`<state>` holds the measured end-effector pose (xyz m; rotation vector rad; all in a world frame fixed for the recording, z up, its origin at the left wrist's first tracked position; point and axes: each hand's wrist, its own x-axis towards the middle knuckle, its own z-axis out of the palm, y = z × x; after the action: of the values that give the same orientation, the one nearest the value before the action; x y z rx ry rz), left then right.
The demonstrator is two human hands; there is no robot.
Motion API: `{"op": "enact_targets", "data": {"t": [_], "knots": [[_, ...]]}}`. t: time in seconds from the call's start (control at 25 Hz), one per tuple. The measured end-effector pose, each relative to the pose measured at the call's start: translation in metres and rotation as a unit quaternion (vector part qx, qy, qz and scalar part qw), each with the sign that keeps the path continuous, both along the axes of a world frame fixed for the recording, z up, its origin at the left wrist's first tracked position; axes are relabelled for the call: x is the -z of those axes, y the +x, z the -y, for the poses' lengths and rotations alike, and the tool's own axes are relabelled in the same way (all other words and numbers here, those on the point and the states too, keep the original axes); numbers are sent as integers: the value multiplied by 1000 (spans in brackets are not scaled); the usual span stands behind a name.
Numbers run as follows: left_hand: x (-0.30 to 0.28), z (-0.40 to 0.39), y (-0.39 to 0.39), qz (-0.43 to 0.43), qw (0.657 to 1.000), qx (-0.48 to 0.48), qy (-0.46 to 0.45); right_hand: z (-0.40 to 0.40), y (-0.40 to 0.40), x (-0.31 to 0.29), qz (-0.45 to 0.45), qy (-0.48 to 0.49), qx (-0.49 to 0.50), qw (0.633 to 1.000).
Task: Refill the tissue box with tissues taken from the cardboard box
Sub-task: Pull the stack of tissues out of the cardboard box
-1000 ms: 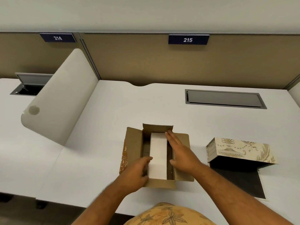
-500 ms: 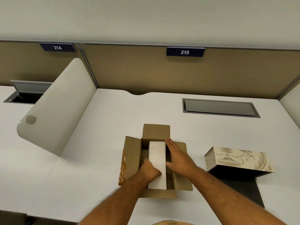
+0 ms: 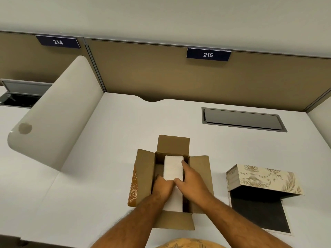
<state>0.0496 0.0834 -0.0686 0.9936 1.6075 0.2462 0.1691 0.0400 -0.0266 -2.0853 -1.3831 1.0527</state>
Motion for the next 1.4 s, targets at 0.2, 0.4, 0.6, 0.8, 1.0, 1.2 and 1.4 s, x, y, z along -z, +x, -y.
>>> {"op": "enact_targets", "data": {"t": [0.2,0.4,0.6,0.8,1.0,1.2,1.4], "knots": [[2,-6,-2,12,998,-15,-63,-21,-9,-4,-221,-102,169,955],[6,-1,-6,43,995,-37,-85,-30,-12,7,-310,-258,253,879],[4,1,-10,72,993,-47,-84,-32,-15,20,-344,-264,277,857],[-3,8,-15,140,984,-71,-81,-28,-14,32,-365,-241,266,859],[-14,6,-20,205,972,-77,-85,-27,-16,35,-383,-193,273,861],[-24,8,-25,243,968,-39,-50,-24,-16,31,-394,-160,284,859],[-36,7,-31,264,964,-11,-6,-24,-14,17,-423,-117,269,858]]}}
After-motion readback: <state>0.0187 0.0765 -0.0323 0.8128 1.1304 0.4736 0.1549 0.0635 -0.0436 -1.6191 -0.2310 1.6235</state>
